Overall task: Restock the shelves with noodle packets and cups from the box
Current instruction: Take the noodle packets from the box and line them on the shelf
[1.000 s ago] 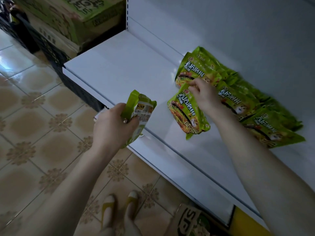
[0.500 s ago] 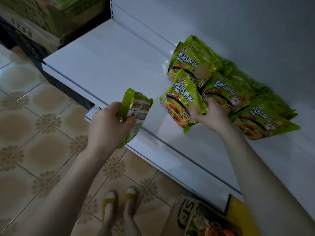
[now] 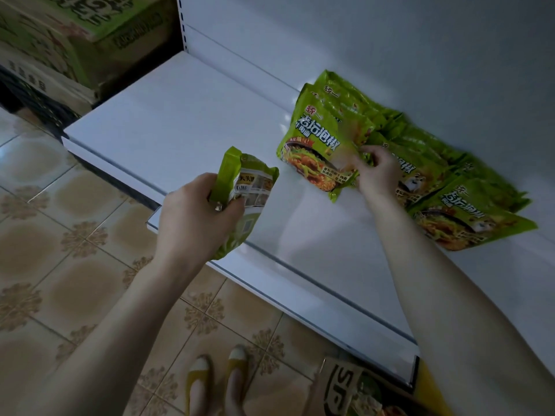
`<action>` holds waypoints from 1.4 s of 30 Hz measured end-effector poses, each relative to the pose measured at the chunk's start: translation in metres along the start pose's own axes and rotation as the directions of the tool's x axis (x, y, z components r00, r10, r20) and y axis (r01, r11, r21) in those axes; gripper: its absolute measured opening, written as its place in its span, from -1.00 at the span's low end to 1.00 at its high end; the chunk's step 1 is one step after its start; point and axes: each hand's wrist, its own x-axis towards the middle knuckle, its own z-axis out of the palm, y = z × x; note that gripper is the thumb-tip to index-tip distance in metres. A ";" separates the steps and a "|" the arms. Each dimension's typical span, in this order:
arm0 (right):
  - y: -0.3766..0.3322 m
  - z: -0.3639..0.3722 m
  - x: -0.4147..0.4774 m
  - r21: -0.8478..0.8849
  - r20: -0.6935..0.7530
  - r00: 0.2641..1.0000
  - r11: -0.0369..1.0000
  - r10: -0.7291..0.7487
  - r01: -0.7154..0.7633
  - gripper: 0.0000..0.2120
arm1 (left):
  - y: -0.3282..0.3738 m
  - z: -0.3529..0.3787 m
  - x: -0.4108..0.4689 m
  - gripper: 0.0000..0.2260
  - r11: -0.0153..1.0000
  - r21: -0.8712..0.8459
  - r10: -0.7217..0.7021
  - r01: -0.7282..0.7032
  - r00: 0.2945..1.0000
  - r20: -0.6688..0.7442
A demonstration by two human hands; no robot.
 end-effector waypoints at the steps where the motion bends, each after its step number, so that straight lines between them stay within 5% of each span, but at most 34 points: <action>1: -0.001 0.003 0.006 0.002 0.002 1.000 1.000 0.001 -0.001 -0.80 | 0.000 0.001 0.003 -0.74 1.000 -0.006 0.008 -0.008 1.000 -0.003; 6: -0.003 0.019 0.026 -0.013 0.016 1.000 1.000 -0.018 0.018 -0.79 | 0.000 0.005 0.013 -0.63 1.000 -0.006 0.021 -0.022 1.000 -0.023; 42: 0.015 0.024 0.034 -0.125 -0.042 0.999 0.992 -0.014 0.008 -0.57 | -0.003 0.030 0.018 -0.66 0.990 0.000 0.138 -0.139 0.990 -0.036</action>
